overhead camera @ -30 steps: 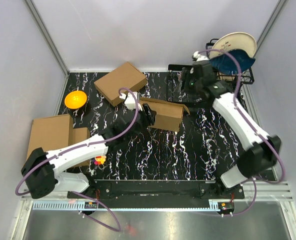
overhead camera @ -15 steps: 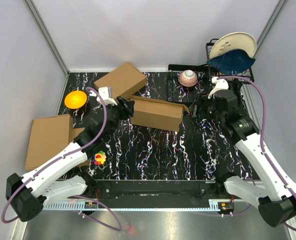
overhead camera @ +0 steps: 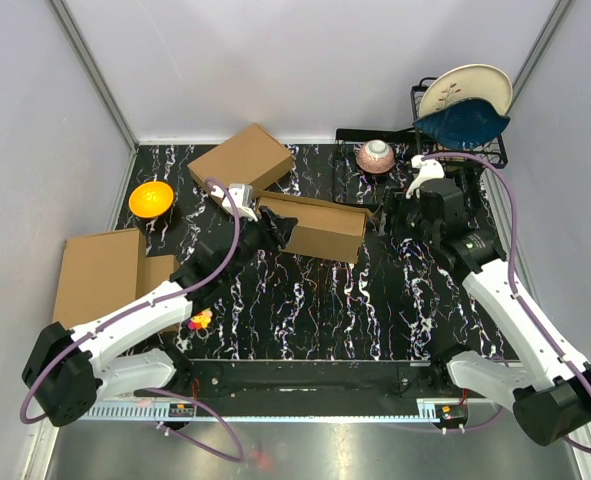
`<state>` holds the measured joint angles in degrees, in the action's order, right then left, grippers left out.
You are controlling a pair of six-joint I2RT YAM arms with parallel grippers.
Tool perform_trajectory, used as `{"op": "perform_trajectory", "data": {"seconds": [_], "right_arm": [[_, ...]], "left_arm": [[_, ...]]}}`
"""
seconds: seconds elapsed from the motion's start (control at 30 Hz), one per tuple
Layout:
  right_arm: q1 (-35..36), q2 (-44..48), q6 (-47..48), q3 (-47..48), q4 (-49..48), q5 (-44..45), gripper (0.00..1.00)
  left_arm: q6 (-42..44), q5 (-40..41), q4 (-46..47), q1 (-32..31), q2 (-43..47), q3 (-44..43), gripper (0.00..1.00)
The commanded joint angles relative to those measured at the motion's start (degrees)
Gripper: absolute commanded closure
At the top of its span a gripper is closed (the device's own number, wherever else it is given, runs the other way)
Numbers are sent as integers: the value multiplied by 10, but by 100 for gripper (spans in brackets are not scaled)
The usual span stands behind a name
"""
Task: Fold the paper box
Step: Adjust the paper box at the center of the board.
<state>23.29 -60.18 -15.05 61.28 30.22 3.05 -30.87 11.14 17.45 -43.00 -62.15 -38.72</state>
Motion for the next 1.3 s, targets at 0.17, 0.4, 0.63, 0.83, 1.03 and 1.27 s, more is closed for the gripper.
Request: {"op": "perform_trajectory", "data": {"seconds": [0.17, 0.4, 0.63, 0.83, 1.03, 1.27], "right_arm": [[0, -28, 27, -15, -46, -30, 32], [1, -49, 32, -27, -64, -29, 38], [2, -66, 28, -27, -87, -30, 45], [2, -84, 25, -26, -100, -29, 55], [3, -90, 24, -27, -103, -42, 62], [4, -78, 27, -36, -103, -37, 64]], "left_arm": [[17, -7, 50, -1, 5, -7, 46], [7, -3, 49, -1, 16, 6, 46], [19, 2, 37, -1, 20, 1, 46], [17, 7, 32, -1, 27, 6, 46], [41, 49, -6, 1, 63, -2, 44], [75, 97, -51, 21, 97, -14, 42]]}}
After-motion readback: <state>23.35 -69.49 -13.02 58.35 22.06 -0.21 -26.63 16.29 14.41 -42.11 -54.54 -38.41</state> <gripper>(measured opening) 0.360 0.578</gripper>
